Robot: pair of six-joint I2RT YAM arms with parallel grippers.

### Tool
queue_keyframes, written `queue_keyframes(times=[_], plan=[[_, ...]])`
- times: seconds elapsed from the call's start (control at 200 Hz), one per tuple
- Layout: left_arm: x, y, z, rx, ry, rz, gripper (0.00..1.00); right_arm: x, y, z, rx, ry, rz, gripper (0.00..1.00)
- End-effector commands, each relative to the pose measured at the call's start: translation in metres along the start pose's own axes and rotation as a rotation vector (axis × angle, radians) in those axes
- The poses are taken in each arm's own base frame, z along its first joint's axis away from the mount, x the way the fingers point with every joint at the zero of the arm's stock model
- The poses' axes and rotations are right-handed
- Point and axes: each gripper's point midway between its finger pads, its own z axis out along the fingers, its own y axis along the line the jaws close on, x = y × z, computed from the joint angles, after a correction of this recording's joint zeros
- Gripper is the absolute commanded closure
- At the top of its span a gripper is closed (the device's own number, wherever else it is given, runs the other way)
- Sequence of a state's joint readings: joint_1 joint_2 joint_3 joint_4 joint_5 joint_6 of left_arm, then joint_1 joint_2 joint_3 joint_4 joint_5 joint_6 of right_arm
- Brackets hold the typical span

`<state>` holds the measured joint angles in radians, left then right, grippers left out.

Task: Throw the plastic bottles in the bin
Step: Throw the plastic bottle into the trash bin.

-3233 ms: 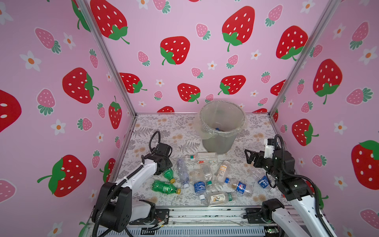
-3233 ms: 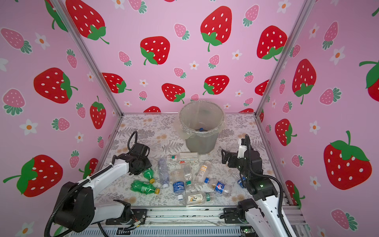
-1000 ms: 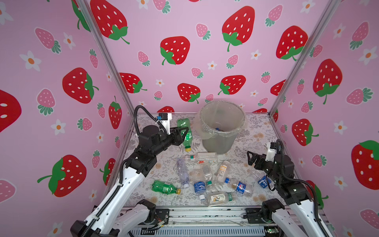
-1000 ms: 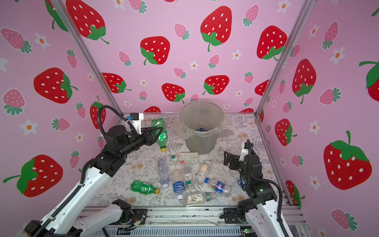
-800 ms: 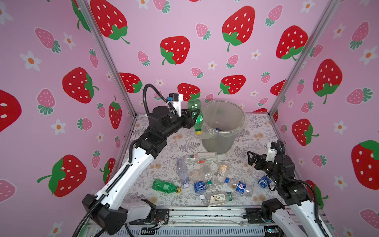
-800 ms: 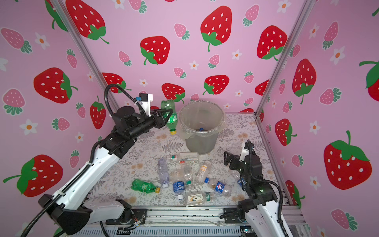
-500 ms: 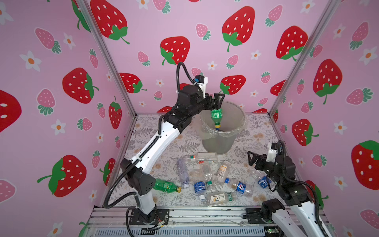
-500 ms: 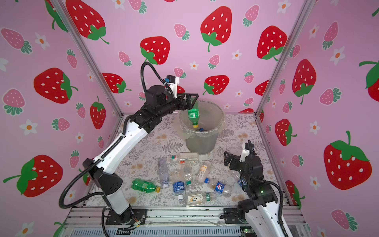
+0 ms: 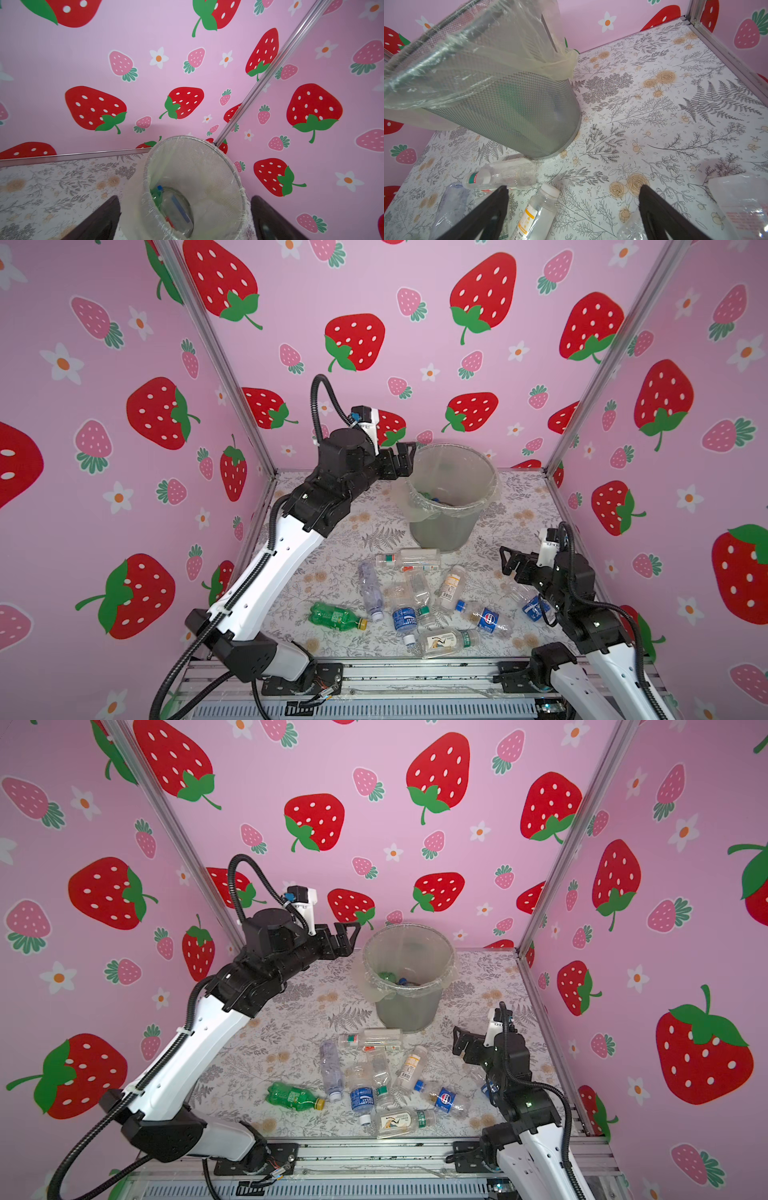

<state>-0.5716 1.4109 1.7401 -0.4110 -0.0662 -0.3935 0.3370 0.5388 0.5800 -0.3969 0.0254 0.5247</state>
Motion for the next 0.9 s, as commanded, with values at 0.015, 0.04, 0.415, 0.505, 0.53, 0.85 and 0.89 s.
queue_keyframes(times=[0.015, 0.04, 0.415, 0.505, 0.53, 0.85, 0.89], plan=[[0.027, 0.038, -0.013, -0.116, 0.063, -0.012, 0.01, -0.003, 0.004, 0.003, -0.018, 0.005, 0.021, 0.01], [0.031, 0.044, -0.017, -0.126, 0.075, -0.019, 0.01, -0.001, 0.004, 0.004, -0.016, 0.013, 0.024, 0.01], [0.102, 0.125, -0.059, -0.249, 0.223, -0.115, 0.01, 0.005, 0.003, 0.016, 0.015, 0.104, 0.022, 0.01], [0.117, 0.139, -0.066, -0.279, 0.258, -0.16, 0.01, 0.011, -0.001, 0.021, 0.04, 0.139, 0.026, 0.01], [0.122, 0.141, -0.067, -0.28, 0.266, -0.172, 0.01, 0.014, 0.0, 0.023, 0.035, 0.147, 0.027, 0.01], [0.164, 0.163, -0.092, -0.379, 0.341, -0.274, 0.01, 0.026, 0.007, 0.031, 0.019, 0.179, 0.055, 0.01], [0.17, 0.169, -0.097, -0.422, 0.349, -0.301, 0.01, 0.027, 0.005, 0.031, 0.03, 0.182, 0.052, 0.01]])
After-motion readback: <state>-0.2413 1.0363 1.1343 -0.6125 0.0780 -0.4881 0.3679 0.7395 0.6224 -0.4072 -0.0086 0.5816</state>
